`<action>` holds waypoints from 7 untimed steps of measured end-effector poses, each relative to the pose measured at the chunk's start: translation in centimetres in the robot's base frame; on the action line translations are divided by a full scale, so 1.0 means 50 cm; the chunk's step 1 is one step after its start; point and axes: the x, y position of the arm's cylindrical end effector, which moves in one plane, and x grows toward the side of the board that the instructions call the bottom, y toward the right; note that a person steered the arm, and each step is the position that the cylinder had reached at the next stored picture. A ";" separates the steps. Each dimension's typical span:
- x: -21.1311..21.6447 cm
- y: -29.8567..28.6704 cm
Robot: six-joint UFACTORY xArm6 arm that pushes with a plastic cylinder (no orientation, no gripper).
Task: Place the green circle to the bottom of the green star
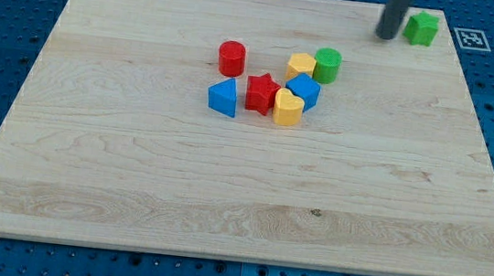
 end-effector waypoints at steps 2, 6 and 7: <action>0.030 -0.250; 0.199 -0.235; 0.199 -0.188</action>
